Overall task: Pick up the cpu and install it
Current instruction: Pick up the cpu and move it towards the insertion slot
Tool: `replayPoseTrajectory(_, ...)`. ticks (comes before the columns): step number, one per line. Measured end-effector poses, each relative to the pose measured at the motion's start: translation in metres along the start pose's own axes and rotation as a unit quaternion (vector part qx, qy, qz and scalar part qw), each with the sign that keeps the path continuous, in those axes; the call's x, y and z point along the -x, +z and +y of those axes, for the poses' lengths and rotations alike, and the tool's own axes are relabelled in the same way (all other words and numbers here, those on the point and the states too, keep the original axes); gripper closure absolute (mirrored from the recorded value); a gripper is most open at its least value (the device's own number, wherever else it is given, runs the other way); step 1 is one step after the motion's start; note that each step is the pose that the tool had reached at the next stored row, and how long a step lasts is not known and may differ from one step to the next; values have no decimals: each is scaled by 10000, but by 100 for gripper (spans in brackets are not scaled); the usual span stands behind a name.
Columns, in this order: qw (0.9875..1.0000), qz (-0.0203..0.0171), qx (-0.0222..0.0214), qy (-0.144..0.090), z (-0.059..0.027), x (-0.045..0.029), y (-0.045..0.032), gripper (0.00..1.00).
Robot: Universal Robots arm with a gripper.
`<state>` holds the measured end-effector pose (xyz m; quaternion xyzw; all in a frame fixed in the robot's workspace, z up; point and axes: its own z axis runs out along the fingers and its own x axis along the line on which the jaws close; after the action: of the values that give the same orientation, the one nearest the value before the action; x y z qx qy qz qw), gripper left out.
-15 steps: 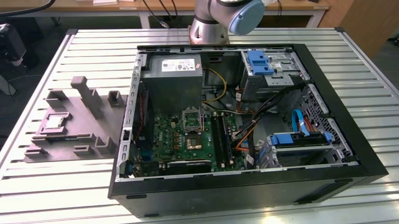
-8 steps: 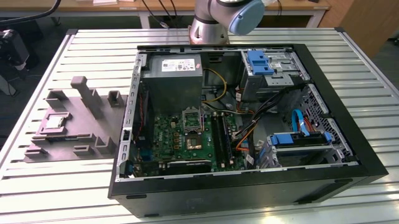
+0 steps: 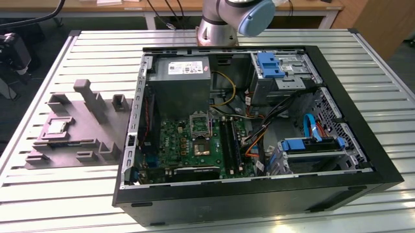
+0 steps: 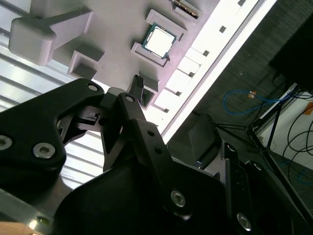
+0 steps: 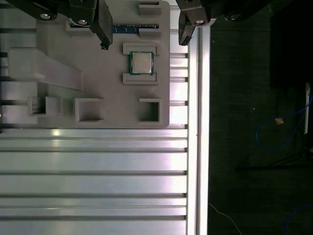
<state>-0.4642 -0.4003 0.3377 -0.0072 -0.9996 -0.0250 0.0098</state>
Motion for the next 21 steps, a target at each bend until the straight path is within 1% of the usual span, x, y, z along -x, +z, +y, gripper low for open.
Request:
replayPoseTrajectory(5, 10000, 0, 0, 0, 0, 0, 2, 35)
replayPoseTrajectory(12, 10000, 2, 0, -50, -3, 0, 52, 35)
replayPoseTrajectory(21, 10000, 3, 0, -64, -6, 1, 92, 35)
